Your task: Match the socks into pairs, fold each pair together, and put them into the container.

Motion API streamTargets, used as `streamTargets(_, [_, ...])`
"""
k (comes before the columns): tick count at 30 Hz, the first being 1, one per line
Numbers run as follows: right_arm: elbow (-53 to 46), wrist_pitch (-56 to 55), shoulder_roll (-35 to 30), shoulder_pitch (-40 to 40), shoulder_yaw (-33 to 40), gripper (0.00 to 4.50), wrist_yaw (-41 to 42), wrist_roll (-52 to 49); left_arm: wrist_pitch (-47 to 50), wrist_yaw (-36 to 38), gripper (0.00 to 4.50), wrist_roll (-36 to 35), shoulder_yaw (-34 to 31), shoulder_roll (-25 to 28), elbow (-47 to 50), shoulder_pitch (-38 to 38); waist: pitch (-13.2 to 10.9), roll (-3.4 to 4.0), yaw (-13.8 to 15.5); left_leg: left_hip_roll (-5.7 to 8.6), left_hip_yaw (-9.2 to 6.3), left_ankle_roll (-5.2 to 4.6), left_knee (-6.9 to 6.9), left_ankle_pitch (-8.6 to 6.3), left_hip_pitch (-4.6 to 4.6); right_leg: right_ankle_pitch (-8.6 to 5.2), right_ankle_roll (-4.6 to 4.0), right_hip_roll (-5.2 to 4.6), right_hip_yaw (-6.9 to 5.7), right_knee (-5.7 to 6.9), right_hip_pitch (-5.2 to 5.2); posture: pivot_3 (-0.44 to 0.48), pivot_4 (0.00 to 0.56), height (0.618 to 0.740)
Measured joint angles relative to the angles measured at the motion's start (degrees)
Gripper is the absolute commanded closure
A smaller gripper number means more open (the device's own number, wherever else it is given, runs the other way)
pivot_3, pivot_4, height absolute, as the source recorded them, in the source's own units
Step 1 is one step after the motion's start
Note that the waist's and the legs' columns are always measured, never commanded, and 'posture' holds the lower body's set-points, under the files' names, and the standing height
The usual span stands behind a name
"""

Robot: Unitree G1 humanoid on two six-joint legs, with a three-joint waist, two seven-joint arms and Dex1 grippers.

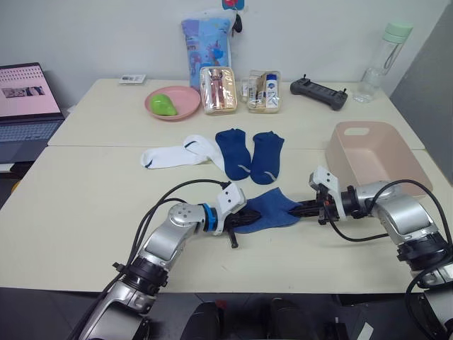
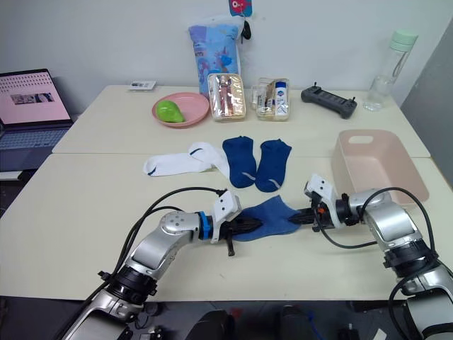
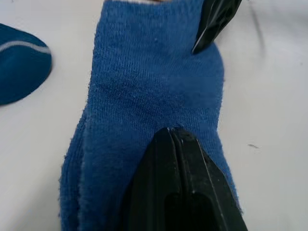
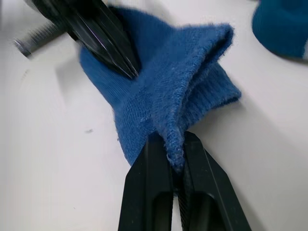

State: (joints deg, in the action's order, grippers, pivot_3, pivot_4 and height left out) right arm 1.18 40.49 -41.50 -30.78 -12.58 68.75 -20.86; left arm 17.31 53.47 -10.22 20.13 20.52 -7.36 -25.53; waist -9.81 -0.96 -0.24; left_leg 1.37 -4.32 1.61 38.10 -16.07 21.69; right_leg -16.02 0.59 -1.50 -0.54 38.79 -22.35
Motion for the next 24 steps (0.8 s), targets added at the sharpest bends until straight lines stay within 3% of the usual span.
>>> streamTargets(7, [-10.18,11.11,3.20,0.37,2.53,4.50,-1.83,-9.83,-1.19,1.46,4.47,0.64,0.10,-0.16,-1.50,-0.71,0.00,0.00,-0.01,0.00,-0.02,0.00,-0.01,0.00,-0.01,0.00,0.00,0.00,0.00,0.01,0.01,0.000,0.150,0.740])
streamTargets(13, [-11.61,11.22,8.35,1.46,1.40,4.50,-7.43,-9.42,3.70,1.65,4.47,-2.55,-3.00,0.42,3.12,2.60,0.00,0.00,-0.02,0.01,-0.03,0.00,0.00,0.00,0.02,0.00,0.00,-0.03,0.00,-0.02,-0.01,0.000,0.150,0.740])
streamTargets(18, [-8.85,8.59,9.50,0.93,-0.57,4.50,-8.11,-7.23,15.71,2.33,4.47,-12.66,-13.33,9.73,18.66,8.76,-0.04,0.00,-0.92,-0.05,-0.07,0.00,-0.06,0.00,0.03,-0.01,0.00,0.00,-0.03,0.11,-0.16,0.000,0.150,0.740])
streamTargets(24, [-5.63,3.51,12.51,-0.31,-5.71,4.50,-7.55,-3.29,20.02,3.05,4.47,-17.59,-20.17,17.19,24.65,10.47,-0.05,0.00,-1.23,-0.01,-0.06,0.00,-0.05,0.00,0.03,-0.01,0.01,0.00,-0.02,0.05,-0.10,0.000,0.150,0.740])
